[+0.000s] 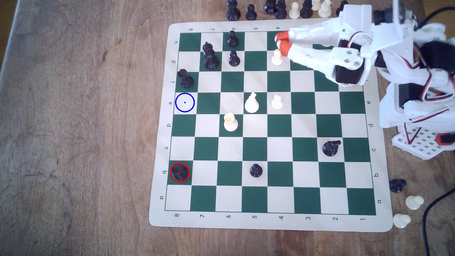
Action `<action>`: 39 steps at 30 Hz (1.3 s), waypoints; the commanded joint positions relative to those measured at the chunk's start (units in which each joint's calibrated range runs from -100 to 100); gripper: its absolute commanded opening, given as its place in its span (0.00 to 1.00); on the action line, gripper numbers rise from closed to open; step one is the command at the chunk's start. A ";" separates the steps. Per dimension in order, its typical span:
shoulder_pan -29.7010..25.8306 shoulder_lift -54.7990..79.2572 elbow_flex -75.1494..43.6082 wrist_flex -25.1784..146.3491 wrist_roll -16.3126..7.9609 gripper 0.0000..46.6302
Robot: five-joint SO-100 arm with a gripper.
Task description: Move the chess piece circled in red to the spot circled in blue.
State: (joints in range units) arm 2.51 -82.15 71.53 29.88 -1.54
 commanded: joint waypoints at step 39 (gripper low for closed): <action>-12.25 96.67 -99.09 34.49 -9.13 0.34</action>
State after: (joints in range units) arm -9.22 12.86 -16.67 64.14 -10.43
